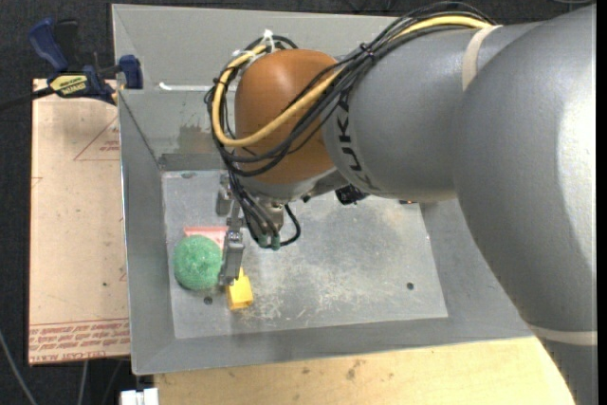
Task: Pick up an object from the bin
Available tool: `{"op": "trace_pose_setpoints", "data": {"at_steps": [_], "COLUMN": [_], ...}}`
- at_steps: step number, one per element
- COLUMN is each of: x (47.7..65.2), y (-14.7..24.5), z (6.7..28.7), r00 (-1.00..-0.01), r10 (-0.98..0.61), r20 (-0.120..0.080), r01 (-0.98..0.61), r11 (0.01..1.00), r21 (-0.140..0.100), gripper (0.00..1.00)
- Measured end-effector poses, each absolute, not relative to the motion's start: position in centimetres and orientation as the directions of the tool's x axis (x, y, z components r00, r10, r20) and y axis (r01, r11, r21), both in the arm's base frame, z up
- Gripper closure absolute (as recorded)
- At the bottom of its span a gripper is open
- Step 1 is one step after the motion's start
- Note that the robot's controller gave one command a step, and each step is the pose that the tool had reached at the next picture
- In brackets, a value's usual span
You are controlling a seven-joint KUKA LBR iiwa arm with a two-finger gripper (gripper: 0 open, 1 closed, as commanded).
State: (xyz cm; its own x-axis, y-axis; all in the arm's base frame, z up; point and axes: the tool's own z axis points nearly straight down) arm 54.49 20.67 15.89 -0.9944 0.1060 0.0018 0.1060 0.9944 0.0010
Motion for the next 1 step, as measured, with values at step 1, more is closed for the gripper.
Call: {"op": "trace_pose_setpoints", "data": {"at_steps": [1], "x": [53.45], "y": [20.83], "z": [14.58], "r00": [-0.991], "r10": [0.133], "r20": [0.000], "r01": [0.133], "r11": [0.991], "r21": [0.001], "gripper": [0.00]}}
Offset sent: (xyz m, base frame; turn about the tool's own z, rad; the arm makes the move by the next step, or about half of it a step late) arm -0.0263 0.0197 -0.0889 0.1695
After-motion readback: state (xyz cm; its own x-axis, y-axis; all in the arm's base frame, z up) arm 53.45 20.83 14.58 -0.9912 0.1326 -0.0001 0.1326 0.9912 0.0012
